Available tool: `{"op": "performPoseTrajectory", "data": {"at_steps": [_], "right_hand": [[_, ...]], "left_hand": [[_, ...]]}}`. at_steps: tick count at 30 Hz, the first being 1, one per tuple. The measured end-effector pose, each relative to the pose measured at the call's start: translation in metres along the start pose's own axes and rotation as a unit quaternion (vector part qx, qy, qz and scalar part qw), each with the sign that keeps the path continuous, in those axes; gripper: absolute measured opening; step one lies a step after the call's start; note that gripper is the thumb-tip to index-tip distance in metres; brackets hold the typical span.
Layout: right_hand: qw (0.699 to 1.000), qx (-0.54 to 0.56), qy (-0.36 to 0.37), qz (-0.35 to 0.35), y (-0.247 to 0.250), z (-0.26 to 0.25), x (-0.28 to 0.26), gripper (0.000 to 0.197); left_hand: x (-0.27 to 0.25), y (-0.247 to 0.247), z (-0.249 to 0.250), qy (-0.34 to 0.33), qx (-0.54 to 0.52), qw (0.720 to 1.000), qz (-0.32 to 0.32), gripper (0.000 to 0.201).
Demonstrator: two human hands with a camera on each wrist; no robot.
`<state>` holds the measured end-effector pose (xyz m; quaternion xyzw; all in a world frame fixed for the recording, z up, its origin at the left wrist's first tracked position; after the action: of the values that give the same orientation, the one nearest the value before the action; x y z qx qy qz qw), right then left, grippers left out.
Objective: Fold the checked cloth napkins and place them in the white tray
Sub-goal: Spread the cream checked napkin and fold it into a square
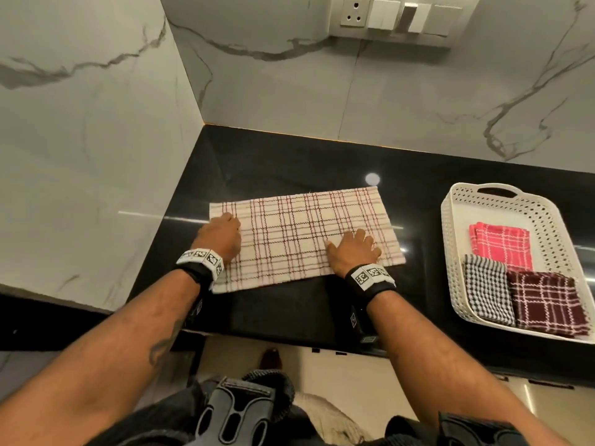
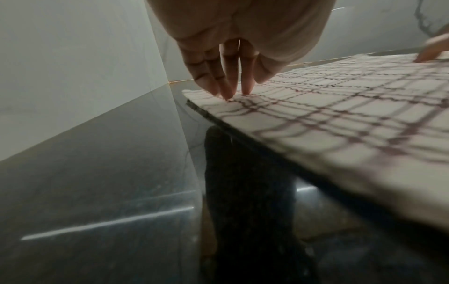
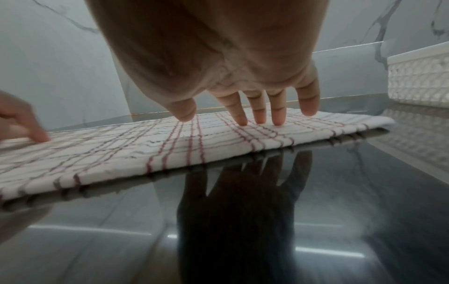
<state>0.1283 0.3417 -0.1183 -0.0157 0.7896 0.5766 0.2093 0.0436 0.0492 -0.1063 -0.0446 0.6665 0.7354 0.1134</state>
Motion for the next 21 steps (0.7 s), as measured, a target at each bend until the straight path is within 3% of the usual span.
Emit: {"op": "performPoseTrajectory", "data": {"at_steps": [3, 8, 13, 17, 21], "right_hand": [[1.000, 0.009, 0.013, 0.013, 0.011, -0.006, 0.034, 0.063], [0.999, 0.013, 0.035, 0.013, 0.026, -0.036, 0.099, 0.074], [0.992, 0.007, 0.123, -0.035, 0.023, -0.077, 0.140, 0.079], [0.985, 0.024, 0.166, -0.028, 0.028, -0.082, 0.139, 0.080], [0.986, 0.020, 0.161, 0.032, 0.033, -0.058, 0.097, 0.075]], "left_hand": [[-0.014, 0.002, 0.005, -0.020, 0.012, 1.000, -0.009, 0.022], [-0.048, -0.022, 0.021, -0.111, -0.009, 0.993, -0.034, 0.026], [-0.067, -0.040, 0.048, -0.200, -0.060, 0.977, -0.036, 0.034], [-0.072, -0.048, 0.057, -0.231, -0.068, 0.969, -0.051, 0.037], [-0.068, -0.039, 0.047, -0.214, -0.095, 0.972, 0.011, 0.036]]}}
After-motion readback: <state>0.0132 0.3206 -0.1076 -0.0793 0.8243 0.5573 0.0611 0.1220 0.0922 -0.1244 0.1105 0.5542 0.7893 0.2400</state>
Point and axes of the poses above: each hand's wrist, its own x-axis towards the middle knuckle, its own y-axis out of the back of the hand, z = x × y, the point moved 6 cm from there along x, towards the middle knuckle, and after that the axes turned 11 degrees about y, right-handed, at the moved point
